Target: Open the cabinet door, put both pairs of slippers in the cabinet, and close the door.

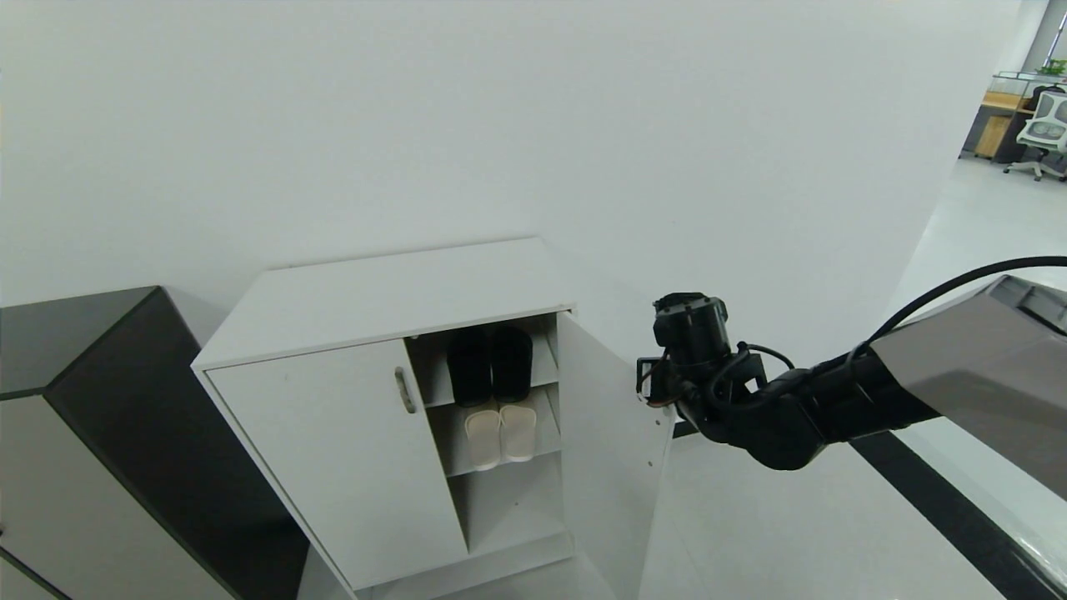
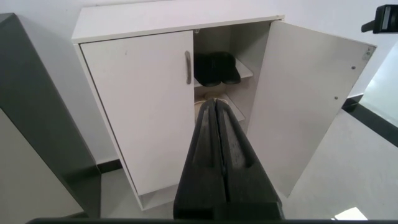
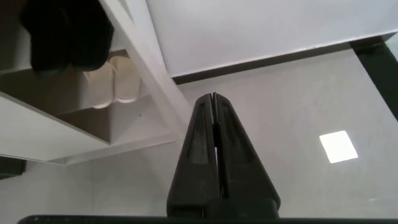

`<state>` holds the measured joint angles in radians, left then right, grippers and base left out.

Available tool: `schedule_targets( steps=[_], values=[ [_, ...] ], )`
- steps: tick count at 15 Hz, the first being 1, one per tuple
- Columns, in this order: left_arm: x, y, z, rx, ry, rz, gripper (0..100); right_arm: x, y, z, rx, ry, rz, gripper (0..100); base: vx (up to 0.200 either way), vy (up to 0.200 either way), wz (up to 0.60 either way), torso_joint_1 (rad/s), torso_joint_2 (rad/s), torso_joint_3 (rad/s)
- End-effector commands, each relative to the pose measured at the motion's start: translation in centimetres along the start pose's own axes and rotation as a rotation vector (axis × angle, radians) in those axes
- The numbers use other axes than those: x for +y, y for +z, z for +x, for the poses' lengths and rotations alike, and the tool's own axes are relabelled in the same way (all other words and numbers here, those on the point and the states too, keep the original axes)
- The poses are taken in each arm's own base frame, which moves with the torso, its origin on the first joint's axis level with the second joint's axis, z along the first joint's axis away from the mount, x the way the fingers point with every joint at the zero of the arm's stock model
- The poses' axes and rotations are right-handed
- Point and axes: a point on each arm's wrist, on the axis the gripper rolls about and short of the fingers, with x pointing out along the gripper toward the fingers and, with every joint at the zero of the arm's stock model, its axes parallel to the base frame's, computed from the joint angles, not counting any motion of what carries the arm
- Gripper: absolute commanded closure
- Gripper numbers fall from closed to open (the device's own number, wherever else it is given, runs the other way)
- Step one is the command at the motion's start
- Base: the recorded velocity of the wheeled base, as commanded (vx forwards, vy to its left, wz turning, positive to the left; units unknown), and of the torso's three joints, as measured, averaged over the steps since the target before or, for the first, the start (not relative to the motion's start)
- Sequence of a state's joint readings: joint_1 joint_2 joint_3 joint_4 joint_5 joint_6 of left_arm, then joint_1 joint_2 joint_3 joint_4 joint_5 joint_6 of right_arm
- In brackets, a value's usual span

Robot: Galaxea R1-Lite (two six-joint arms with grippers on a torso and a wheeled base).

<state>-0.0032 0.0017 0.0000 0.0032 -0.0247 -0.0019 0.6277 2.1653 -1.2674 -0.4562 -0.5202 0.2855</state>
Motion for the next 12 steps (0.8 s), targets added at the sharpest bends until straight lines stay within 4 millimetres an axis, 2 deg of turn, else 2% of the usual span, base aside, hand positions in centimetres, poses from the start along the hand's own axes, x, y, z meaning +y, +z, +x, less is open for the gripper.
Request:
schedule_targets(
  steps=[1, 5, 10, 11, 12],
  values=[
    [0.0, 0.0, 0.0, 0.001, 0.000, 0.000, 100, 0.1, -0.8, 0.7, 0.018, -0.007, -0.010, 100, 0.000, 0.000, 0.00, 0.000, 0.00, 0.000],
    [0.0, 0.0, 0.0, 0.001, 0.000, -0.001, 100, 1.0, -1.1, -0.1, 0.023, 0.018, -0.024, 100, 0.000, 0.000, 0.00, 0.000, 0.00, 0.000],
    [0.0, 0.0, 0.0, 0.001, 0.000, -0.001, 100, 3.9, -1.2, -4.3, 0.011, 0.123, -0.052, 100, 0.000, 0.000, 0.00, 0.000, 0.00, 0.000],
    [0.0, 0.0, 0.0, 0.001, 0.000, -0.001, 100, 4.0, -1.1, -4.4, 0.001, 0.112, -0.051, 100, 0.000, 0.000, 0.00, 0.000, 0.00, 0.000],
    [0.0, 0.0, 0.0, 0.001, 0.000, -0.001, 100, 3.3, -0.6, -3.7, -0.022, 0.057, -0.038, 100, 0.000, 0.000, 0.00, 0.000, 0.00, 0.000]
  ],
)
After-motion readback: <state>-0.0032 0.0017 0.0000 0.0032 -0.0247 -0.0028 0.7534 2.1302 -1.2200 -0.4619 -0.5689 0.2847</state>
